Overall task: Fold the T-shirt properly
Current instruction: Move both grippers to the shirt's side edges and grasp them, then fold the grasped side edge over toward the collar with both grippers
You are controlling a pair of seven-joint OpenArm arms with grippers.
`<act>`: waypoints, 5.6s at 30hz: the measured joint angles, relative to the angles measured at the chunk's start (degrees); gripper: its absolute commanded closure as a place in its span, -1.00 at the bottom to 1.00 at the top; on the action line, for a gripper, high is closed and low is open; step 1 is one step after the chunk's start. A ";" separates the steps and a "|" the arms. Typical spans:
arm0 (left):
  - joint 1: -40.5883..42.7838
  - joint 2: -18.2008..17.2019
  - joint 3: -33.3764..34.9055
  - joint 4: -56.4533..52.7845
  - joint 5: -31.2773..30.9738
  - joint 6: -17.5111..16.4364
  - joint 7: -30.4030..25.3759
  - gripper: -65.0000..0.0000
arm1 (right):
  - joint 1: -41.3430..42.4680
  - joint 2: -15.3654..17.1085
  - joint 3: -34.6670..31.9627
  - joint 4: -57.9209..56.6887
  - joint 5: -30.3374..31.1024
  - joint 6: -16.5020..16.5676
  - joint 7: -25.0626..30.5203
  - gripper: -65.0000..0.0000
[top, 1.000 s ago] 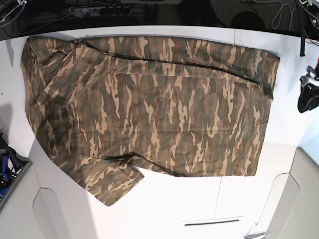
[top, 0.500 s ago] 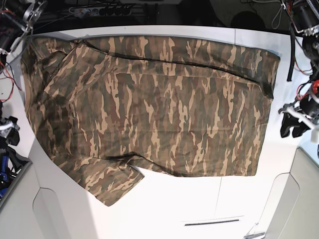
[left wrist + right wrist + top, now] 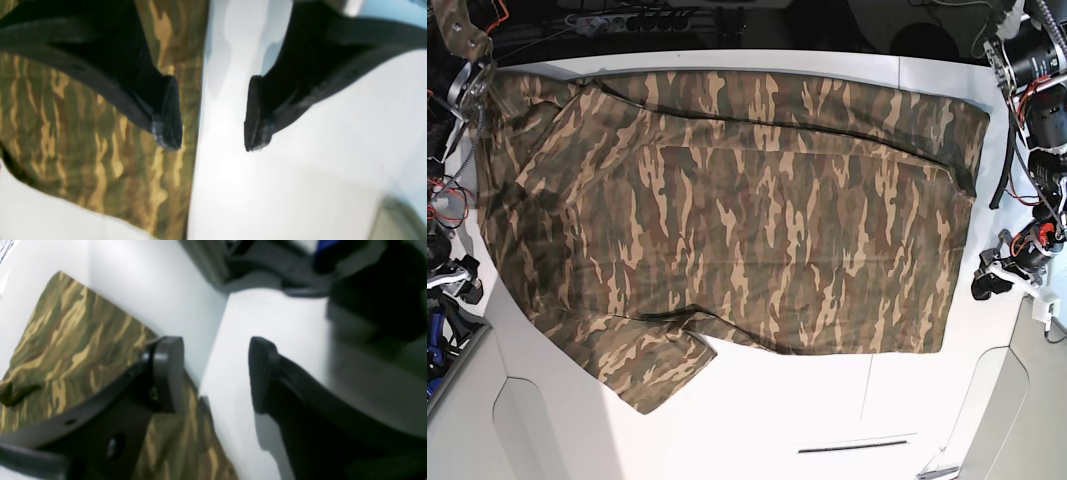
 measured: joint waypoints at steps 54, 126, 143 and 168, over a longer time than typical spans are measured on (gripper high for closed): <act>-2.49 1.03 5.84 -3.48 -9.42 -5.51 8.15 0.96 | 0.07 -6.08 -12.37 0.48 4.09 2.51 -9.25 1.00; 12.94 -1.55 -5.33 21.31 -16.55 -5.57 18.91 -0.25 | -13.79 -4.22 -8.74 31.45 11.15 1.36 -12.39 -0.02; 0.83 -0.79 8.66 -0.59 -10.62 -5.53 10.97 -0.25 | -6.60 -4.61 -9.01 5.81 9.07 2.16 -4.63 -0.02; 0.48 -0.90 12.76 -0.61 -10.75 -5.55 12.13 0.76 | -5.92 -8.63 -26.25 5.27 15.43 2.80 -5.09 0.94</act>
